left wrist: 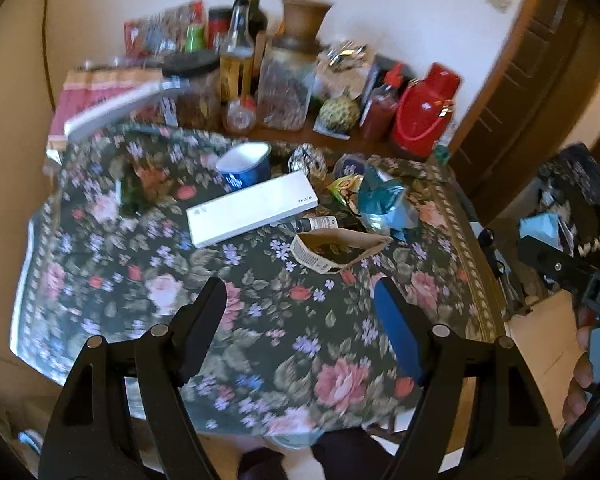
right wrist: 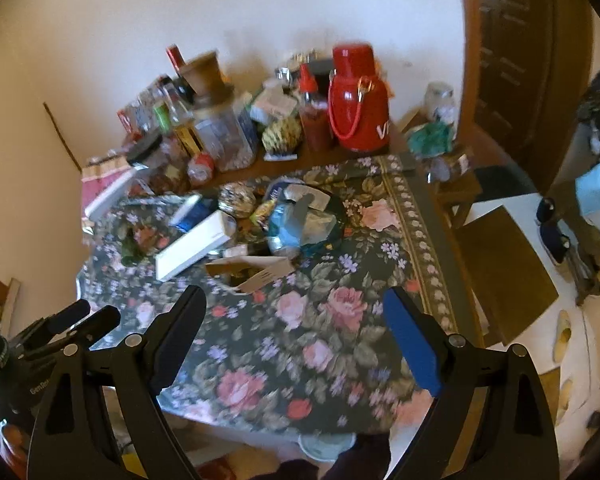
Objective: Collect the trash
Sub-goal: 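Move the right tool toward the green plastic bag on the table, then close the right gripper on the green plastic bag and lift it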
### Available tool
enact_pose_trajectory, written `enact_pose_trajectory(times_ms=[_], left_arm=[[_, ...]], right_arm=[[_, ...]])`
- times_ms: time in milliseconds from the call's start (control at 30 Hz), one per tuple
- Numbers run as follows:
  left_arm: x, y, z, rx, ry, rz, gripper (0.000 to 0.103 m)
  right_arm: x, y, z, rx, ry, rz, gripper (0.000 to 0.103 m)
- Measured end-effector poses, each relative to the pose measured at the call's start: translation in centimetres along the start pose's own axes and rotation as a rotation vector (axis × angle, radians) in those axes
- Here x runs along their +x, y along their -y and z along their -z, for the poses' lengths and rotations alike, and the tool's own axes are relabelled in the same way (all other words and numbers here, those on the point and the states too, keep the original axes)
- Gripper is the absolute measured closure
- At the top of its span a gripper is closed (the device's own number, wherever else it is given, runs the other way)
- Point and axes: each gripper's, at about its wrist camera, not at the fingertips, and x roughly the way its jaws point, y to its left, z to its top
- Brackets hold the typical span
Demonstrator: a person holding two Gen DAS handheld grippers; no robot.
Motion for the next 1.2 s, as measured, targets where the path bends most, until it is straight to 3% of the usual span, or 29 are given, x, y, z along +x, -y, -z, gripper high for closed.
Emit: enact_pose_trajectory(times_ms=[267, 533, 700, 867, 1000, 1100, 1200], left_arm=[[8.5, 0.3, -2.0, -0.180, -0.123, -0.079, 0.027], [13.3, -0.3, -1.6, -0.302, -0.205, -0.112, 0.029], [15.3, -0.5, -1.6, -0.353, -0.241, -0.094, 0.060], [16.4, -0.3, -1.7, -0.379, -0.250, -0.086, 0.081], [16.6, 0.2, -1.9, -0.380, -0.240, -0.093, 0.093], [16.3, 0.4, -1.8, -0.375, -0.232, -0.098, 0.099], [16.2, 0.9, -2.0, -0.374, -0.217, -0.103, 0.101]], right_arm=[[9.0, 2.1, -5.5, -0.045, -0.162, -0.083, 0.014], [17.2, 2.0, -7.8, -0.008, -0.306, -0.167, 0.014], [19.7, 4.8, -8.1, 0.153, -0.357, -0.190, 0.014], [19.8, 4.8, -8.2, 0.057, -0.350, -0.139, 0.015], [20.4, 5.2, -8.1, -0.010, -0.365, -0.125, 0.029], [20.0, 5.7, -8.2, -0.031, -0.349, -0.137, 0.049], [19.1, 6.0, -8.4, -0.045, -0.333, -0.142, 0.059]])
